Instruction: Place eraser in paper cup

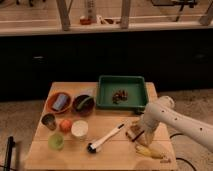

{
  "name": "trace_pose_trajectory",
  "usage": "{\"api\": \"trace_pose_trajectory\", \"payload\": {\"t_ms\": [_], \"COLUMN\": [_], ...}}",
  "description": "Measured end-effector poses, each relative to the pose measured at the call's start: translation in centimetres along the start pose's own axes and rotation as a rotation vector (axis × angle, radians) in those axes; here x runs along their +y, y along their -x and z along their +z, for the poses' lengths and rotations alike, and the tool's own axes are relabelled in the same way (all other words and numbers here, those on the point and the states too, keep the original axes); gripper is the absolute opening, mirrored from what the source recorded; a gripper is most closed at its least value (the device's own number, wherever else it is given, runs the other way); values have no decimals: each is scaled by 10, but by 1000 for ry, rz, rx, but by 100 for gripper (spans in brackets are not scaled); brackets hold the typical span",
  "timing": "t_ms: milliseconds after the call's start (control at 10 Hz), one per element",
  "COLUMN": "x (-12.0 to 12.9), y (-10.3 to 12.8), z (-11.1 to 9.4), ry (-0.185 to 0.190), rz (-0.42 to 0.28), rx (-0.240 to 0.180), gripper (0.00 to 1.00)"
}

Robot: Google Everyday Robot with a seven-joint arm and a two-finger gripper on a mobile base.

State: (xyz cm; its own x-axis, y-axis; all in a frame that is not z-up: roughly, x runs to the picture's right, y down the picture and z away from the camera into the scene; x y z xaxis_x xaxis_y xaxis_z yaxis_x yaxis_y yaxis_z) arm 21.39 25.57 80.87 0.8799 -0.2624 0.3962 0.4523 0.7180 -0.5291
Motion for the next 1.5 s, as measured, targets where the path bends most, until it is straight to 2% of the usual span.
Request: {"api": "trace_pose_trajectory", "payload": {"t_ms": [100,300,400,600,700,1500], "x": [-1,-5,-5,-9,-11,-25], "y": [-2,-3,-5,-5,-5,-10], "z": [1,1,1,1,-1,-29], "ry": [5,8,13,17,17,-17], "rz": [-11,-25,-29,-44,-51,-93], "rx": [3,6,9,15,16,29], "gripper": [53,36,24,6,1,0]}}
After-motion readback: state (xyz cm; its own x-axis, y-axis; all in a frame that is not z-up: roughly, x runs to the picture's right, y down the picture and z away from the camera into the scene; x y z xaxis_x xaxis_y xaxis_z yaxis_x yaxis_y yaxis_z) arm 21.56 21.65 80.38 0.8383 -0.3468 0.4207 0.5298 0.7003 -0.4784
